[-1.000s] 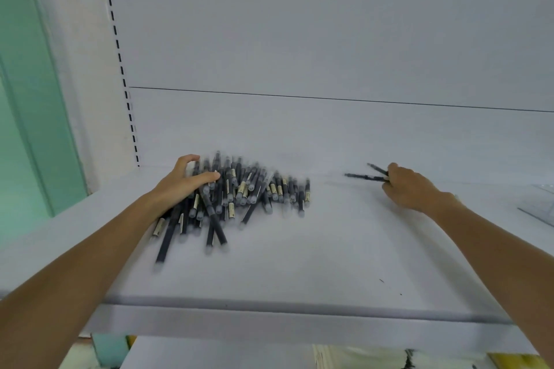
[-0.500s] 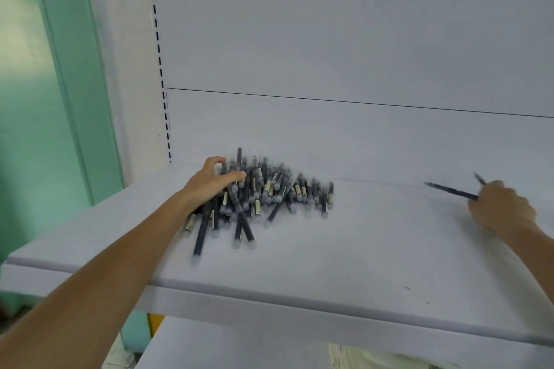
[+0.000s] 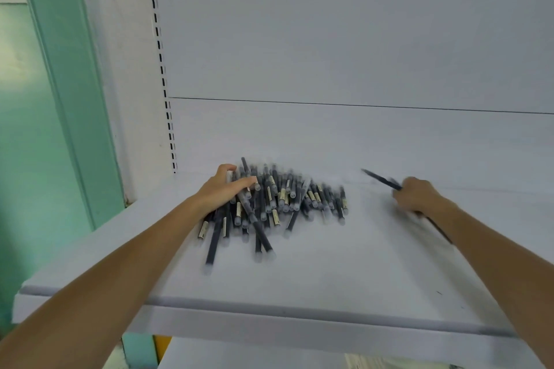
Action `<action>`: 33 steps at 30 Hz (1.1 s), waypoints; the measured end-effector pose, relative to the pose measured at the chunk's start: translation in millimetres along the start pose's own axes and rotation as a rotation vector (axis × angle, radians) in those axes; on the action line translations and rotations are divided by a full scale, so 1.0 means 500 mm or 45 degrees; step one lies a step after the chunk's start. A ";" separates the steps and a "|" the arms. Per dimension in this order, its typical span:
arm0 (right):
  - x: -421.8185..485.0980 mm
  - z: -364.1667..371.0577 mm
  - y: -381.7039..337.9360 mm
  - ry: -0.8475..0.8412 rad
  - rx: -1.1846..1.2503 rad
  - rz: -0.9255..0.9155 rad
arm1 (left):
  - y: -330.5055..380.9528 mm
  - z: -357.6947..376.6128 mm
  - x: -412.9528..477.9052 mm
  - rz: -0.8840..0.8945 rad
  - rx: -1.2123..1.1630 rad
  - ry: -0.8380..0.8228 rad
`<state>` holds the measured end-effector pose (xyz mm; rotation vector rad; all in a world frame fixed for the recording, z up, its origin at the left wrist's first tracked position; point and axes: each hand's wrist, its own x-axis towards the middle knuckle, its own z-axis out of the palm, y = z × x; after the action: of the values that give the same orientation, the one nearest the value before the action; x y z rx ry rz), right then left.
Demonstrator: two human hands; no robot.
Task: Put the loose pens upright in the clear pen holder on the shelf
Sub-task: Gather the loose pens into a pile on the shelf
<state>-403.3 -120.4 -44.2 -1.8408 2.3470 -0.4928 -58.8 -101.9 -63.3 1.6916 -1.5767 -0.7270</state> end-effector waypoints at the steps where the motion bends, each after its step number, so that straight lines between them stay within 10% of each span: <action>1: -0.003 0.004 -0.038 -0.013 0.154 0.001 | -0.002 -0.003 0.004 0.002 0.025 -0.014; 8: -0.029 0.005 -0.217 -0.504 1.236 0.051 | 0.000 -0.013 0.016 0.048 0.092 -0.104; 21: -0.072 0.102 -0.229 -0.259 0.432 -0.347 | -0.028 -0.008 0.035 0.105 -0.053 0.061; 33: -0.115 0.058 -0.252 0.108 0.431 -0.585 | -0.073 -0.086 -0.040 0.091 -0.004 -0.133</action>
<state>-264.0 -96.3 -36.5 -2.2062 1.7278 -0.9639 -4.6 -76.5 -68.2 1.6093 -1.6976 -0.7923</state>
